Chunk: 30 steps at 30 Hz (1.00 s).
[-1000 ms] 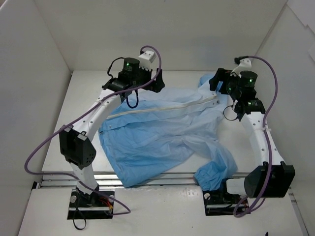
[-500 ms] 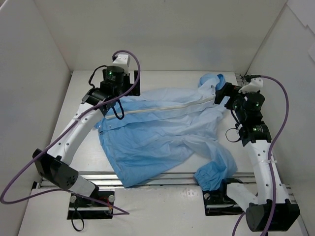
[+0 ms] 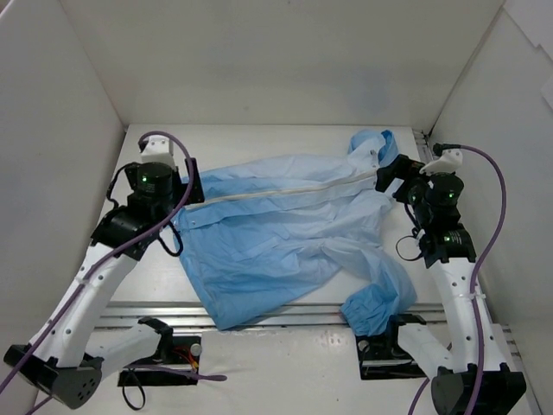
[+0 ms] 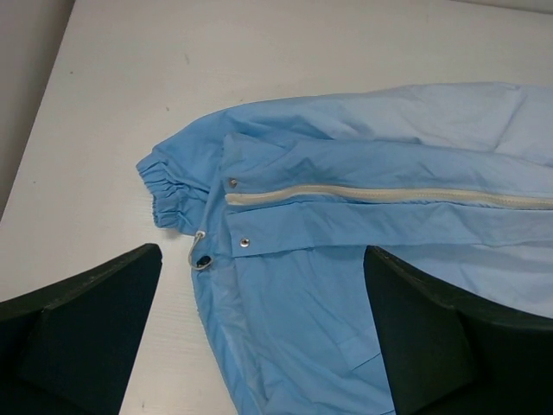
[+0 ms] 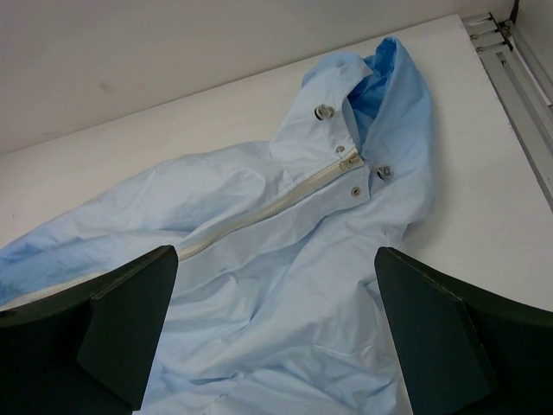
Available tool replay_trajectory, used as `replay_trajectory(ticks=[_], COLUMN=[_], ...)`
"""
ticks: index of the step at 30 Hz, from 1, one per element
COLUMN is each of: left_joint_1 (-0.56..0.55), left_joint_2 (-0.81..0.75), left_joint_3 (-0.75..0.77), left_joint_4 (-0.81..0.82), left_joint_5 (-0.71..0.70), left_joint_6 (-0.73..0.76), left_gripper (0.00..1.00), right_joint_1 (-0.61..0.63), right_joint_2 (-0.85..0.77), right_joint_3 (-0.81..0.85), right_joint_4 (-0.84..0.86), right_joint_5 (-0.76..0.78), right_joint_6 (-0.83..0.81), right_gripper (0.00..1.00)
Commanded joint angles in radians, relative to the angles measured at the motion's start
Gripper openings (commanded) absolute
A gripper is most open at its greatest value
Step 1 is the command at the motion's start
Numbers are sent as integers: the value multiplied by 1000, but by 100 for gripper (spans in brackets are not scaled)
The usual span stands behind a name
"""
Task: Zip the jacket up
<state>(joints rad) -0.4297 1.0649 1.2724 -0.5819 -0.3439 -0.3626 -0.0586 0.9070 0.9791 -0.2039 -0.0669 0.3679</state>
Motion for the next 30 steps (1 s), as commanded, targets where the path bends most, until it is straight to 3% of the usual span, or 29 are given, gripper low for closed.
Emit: replay_trajectory(ticks=[1,11,30], left_joint_1=[40,72,72], left_joint_2=[-94,-327,-611], left_joint_3=[-54,-266,-429], left_joint_4=[10,-42,-104], left_joint_5=[-41,36,43], left_joint_6=[-18,-32,-26], left_gripper=[100,100,100], right_joint_1=[8,8,9], right_joint_2=[-5,-111,-307], right_joint_3=[-16,-161,-293], right_joint_4=[41,21,-23], right_joint_5=[-11,10,-22], right_joint_6=[14,5,36], right_gripper=[98,98,98])
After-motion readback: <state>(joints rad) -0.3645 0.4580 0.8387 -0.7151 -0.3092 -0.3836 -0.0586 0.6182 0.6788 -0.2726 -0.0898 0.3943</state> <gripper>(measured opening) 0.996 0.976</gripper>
